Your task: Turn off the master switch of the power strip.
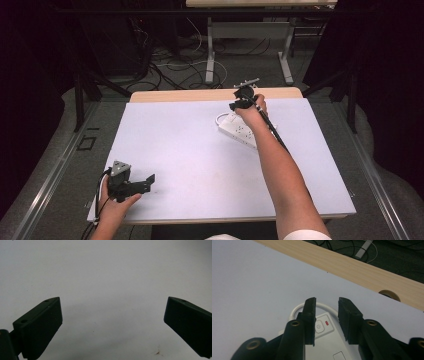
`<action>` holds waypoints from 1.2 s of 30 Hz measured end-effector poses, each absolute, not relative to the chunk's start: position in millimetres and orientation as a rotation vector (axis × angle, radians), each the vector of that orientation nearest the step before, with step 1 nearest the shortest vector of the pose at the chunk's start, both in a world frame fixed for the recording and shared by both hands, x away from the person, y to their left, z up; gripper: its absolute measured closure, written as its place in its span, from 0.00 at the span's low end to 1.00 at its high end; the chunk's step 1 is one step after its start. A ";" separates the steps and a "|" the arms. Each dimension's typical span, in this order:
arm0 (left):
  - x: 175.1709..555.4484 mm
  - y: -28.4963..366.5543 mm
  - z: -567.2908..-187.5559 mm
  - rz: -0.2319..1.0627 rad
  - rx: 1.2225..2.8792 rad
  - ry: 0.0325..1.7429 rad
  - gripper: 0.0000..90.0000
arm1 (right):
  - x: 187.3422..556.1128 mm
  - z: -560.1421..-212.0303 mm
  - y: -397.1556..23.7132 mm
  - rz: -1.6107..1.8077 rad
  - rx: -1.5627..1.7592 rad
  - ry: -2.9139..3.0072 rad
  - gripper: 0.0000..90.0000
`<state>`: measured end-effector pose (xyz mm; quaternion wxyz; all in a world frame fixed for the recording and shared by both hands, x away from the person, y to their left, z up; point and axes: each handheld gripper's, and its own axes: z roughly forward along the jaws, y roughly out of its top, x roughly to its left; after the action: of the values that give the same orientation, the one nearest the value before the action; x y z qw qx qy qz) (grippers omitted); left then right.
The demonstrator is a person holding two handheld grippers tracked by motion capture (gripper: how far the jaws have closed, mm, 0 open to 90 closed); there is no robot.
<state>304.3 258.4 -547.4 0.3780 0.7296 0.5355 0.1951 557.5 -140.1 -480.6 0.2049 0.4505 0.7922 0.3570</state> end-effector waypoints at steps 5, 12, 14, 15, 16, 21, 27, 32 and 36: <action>304.6 257.8 -547.5 0.497 1.864 1.367 0.02 | 558.0 -486.8 -136.5 0.967 1.257 2.223 0.88; 304.7 258.0 -548.3 0.492 1.869 1.374 0.02 | 560.7 -494.9 -131.8 0.935 1.258 2.274 0.99; 304.4 258.4 -548.6 0.489 1.863 1.378 0.02 | 562.5 -497.7 -132.2 0.914 1.245 2.282 1.00; 304.3 258.6 -548.8 0.490 1.862 1.380 0.02 | 563.2 -499.4 -131.4 0.913 1.252 2.284 1.00; 304.1 258.8 -549.0 0.491 1.860 1.383 0.02 | 563.9 -500.7 -131.1 0.908 1.246 2.289 1.00; 303.8 260.0 -549.0 0.487 1.858 1.388 0.02 | 566.3 -508.0 -128.6 0.894 1.257 2.298 1.00; 304.0 260.3 -549.0 0.483 1.859 1.388 0.02 | 568.0 -513.9 -127.2 0.853 1.271 2.313 1.00; 304.6 260.7 -549.2 0.481 1.860 1.389 0.02 | 569.0 -520.1 -125.3 0.872 1.286 2.322 1.00; 304.5 260.5 -549.1 0.481 1.860 1.388 0.02 | 568.5 -521.9 -123.6 0.842 1.307 2.336 1.00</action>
<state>304.5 260.5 -549.1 0.3763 0.7270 0.5428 0.1879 568.5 -123.6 -521.9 0.1670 0.4592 0.8208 0.2957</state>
